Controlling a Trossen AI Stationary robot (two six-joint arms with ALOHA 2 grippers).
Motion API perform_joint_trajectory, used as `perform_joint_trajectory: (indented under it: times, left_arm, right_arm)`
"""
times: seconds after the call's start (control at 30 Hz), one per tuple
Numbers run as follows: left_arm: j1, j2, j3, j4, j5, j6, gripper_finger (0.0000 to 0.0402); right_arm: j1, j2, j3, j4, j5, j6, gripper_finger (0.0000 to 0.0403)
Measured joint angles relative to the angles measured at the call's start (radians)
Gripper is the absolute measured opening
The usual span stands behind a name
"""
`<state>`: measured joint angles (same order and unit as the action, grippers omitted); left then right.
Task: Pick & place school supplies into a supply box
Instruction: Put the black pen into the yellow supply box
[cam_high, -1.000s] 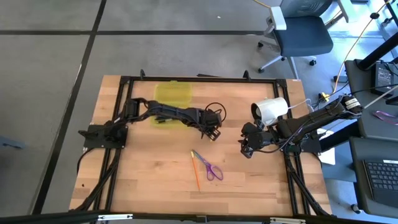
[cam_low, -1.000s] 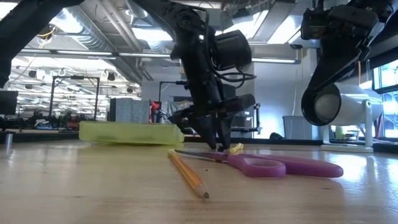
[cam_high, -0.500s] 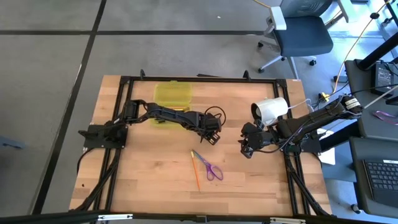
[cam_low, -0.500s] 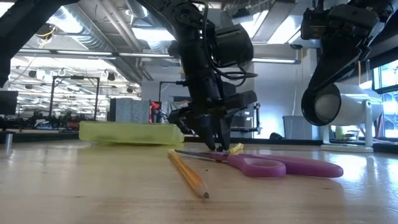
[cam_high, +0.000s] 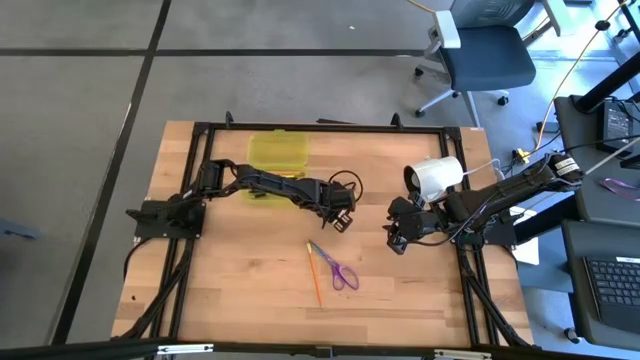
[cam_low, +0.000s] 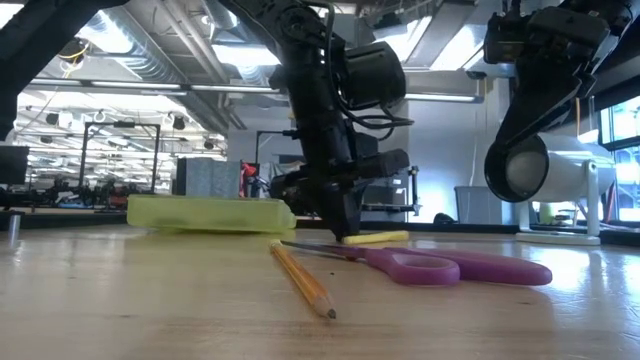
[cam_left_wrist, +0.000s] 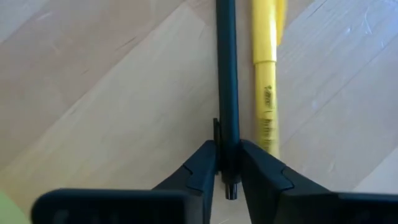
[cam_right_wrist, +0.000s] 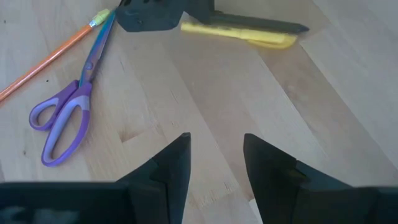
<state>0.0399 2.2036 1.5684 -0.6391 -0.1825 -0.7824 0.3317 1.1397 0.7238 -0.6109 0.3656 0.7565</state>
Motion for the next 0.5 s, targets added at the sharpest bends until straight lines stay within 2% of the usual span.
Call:
perform_joint_trajectory:
  times: [0.17,0.5]
  left_arm:
    - [0.001,-0.006,0.0,0.002,-0.001,0.032,0.0036]
    - [0.007,-0.022,0.0,-0.005,-0.012,0.061,0.0037]
  right_arm:
    - [0.0,0.0,0.0,0.0,0.0,-0.001,0.0152]
    - [0.0,0.0,0.0,0.0,0.0,-0.004,0.0152]
